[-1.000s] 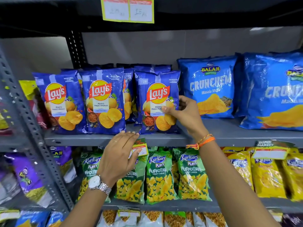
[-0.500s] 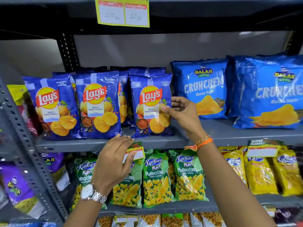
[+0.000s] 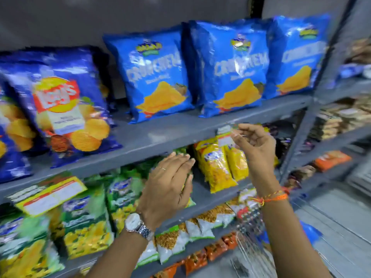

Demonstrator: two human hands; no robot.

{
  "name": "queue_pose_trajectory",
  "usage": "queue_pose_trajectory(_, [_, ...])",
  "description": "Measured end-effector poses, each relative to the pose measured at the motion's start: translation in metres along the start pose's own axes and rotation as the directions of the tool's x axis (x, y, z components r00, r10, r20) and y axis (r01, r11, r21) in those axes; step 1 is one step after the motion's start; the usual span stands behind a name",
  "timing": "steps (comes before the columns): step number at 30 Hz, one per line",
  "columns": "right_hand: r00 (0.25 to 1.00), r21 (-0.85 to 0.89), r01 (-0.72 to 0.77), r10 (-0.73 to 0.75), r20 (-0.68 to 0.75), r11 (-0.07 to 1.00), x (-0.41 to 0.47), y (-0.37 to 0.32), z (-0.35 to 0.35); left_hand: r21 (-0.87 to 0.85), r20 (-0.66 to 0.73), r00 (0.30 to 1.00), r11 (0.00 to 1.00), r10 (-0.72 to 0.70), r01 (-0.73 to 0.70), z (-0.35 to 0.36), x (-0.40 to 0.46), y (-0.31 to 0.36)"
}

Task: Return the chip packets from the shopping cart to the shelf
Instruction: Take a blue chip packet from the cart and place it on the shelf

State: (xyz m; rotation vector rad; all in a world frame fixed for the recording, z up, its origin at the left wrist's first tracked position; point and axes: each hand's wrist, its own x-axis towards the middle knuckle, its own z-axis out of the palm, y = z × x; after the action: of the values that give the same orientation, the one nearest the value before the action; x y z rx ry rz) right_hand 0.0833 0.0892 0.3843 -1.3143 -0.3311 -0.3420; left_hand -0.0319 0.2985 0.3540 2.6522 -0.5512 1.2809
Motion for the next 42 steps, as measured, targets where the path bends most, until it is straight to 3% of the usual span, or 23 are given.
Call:
queue_pose_trajectory(5, [0.939, -0.109, -0.197, 0.156, -0.307, 0.974, -0.028, 0.091, -0.155, -0.232, 0.237, 0.968, 0.972, 0.082, -0.026, 0.119, -0.020, 0.068])
queue_pose_trajectory(10, [0.761, -0.125, -0.490, 0.353, -0.544, 0.863, -0.088, 0.198, -0.272, -0.386, 0.512, 0.852, 0.915, 0.109, 0.115, 0.236, -0.057, 0.130])
queue_pose_trajectory(13, [0.638, -0.085, -0.594, 0.404, -0.655, 0.800, -0.123, 0.261, -0.317, -0.418, 0.594, 0.793, 0.894, 0.132, 0.164, 0.282, -0.081, 0.156])
queue_pose_trajectory(15, [0.519, -0.074, -0.683, 0.411, -0.749, 0.727, -0.145, 0.286, -0.338, -0.438, 0.627, 0.762, 0.882, 0.161, 0.174, 0.309, -0.102, 0.171])
queue_pose_trajectory(18, [0.465, -0.144, -0.839, 0.554, -0.691, 0.525, -0.169, 0.314, -0.361, -0.454, 0.685, 0.702, 0.867, 0.192, 0.206, 0.335, -0.131, 0.187])
queue_pose_trajectory(26, [0.485, -0.063, -0.816, 0.621, -0.615, 0.575, -0.161, 0.404, -0.413, -0.435, 0.685, 0.704, 0.880, 0.185, 0.192, 0.368, -0.170, 0.207])
queue_pose_trajectory(31, [0.575, -0.052, -0.783, 0.689, -0.441, 0.620, -0.157, 0.448, -0.447, -0.449, 0.607, 0.779, 0.877, 0.158, 0.172, 0.379, -0.181, 0.209])
queue_pose_trajectory(38, [0.648, -0.012, -0.702, 0.632, -0.426, 0.712, -0.155, 0.459, -0.440, -0.418, 0.565, 0.817, 0.895, 0.119, 0.158, 0.386, -0.190, 0.210])
queue_pose_trajectory(42, [0.638, -0.005, -0.709, 0.638, -0.432, 0.705, -0.151, 0.437, -0.424, -0.387, 0.586, 0.802, 0.910, 0.116, 0.151, 0.382, -0.187, 0.211])
